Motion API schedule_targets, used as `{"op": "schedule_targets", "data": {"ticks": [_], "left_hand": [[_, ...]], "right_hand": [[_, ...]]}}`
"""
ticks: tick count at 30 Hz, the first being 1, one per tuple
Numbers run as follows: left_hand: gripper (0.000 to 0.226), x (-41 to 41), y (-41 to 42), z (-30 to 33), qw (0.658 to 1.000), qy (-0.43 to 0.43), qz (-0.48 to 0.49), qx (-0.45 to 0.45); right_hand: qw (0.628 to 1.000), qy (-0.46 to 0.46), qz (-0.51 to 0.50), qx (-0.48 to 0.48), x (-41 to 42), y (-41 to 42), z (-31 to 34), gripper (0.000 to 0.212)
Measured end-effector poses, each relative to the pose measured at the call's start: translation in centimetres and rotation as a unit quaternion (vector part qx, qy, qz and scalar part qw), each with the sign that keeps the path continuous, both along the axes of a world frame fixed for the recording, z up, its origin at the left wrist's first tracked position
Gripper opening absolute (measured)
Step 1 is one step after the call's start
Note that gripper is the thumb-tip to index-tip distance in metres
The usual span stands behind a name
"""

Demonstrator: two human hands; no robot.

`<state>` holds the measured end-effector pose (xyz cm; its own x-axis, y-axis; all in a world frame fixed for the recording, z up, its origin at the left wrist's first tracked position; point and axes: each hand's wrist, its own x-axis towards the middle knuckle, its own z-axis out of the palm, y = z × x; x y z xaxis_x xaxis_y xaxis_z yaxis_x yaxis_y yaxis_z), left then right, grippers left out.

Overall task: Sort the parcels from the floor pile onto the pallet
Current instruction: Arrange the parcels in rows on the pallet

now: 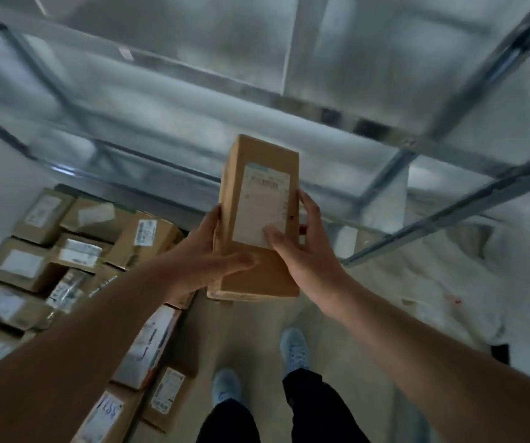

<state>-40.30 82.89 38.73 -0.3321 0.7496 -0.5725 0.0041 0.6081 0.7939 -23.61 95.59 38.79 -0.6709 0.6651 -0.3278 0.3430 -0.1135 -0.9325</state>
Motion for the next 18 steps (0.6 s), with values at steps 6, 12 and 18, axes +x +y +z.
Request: {"op": "schedule_targets", "data": {"ticks": [6, 12, 18], "left_hand": [[0.12, 1.2, -3.3, 14.9, 0.966, 0.249, -0.067, 0.023], [0.123, 4.8, -7.8, 25.7, 0.947, 0.31, -0.025, 0.075], [0.129, 10.0, -10.8, 31.8, 0.911, 0.397, 0.048, 0.097]], "right_hand": [[0.993, 0.016, 0.045, 0.108, 1.0, -3.6, 13.6, 0.091], [0.969, 0.053, 0.129, 0.205, 3.1, -5.6, 24.4, 0.114], [0.931, 0.079, 0.224, 0.277, 4.8, -5.2, 30.1, 0.109]]}}
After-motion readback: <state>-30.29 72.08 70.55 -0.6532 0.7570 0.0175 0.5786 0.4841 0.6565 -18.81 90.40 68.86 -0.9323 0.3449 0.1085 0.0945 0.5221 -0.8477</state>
